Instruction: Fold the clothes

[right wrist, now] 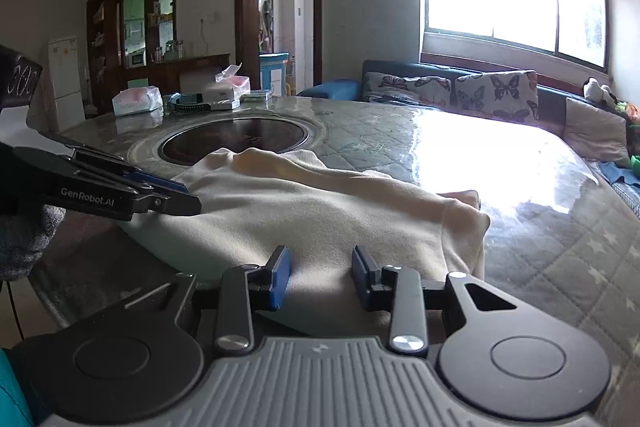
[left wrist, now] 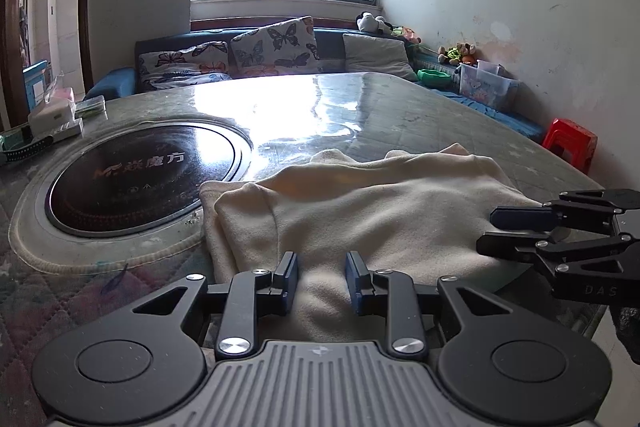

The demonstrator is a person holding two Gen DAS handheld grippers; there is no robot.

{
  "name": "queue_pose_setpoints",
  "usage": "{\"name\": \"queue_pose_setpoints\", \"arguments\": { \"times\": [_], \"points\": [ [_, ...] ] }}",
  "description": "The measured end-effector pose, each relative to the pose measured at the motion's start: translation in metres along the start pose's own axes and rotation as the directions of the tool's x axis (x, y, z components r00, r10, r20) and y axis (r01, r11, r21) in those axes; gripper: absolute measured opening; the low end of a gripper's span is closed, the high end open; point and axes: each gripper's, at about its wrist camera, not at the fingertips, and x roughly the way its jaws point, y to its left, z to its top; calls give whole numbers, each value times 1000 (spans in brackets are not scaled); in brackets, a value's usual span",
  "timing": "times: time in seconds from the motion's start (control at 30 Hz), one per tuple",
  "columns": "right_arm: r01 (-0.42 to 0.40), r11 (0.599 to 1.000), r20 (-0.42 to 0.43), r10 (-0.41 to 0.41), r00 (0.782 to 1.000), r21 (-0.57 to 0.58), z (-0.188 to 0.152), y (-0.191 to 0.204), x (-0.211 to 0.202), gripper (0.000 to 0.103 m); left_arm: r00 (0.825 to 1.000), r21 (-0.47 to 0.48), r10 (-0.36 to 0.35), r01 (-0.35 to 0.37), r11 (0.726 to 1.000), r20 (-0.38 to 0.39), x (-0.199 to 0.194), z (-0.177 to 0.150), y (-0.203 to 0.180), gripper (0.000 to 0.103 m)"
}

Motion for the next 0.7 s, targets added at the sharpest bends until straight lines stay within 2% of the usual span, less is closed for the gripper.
{"name": "queue_pose_setpoints", "arguments": {
  "times": [0.23, 0.33, 0.4, 0.5, 0.57, 0.7],
  "points": [
    [37, 999, 16, -37, 999, 8, 14, -3, -23, 38, 1000, 25, 15, -15, 1000, 9, -8, 9, -9, 31],
    [72, 997, -2, -72, 997, 22, 12, -8, -26, 38, 1000, 37, 1, -2, 999, 18, -9, 9, -15, 31],
    [81, 996, -47, -79, 996, 36, 3, -13, -22, 37, 1000, 49, -1, 1, 999, 10, -5, 5, -17, 31],
    [65, 996, -38, -63, 997, 58, -4, -16, -21, 37, 1000, 67, 2, -2, 998, 4, -2, -2, -18, 32],
    [60, 997, -47, -58, 997, 48, -3, -17, -21, 37, 1000, 62, 3, -3, 998, 2, -2, -3, -14, 40],
    [63, 997, -44, -61, 997, 44, 8, -18, -26, 37, 1000, 36, 16, -16, 999, 2, -5, 0, -7, 41]
  ]
}}
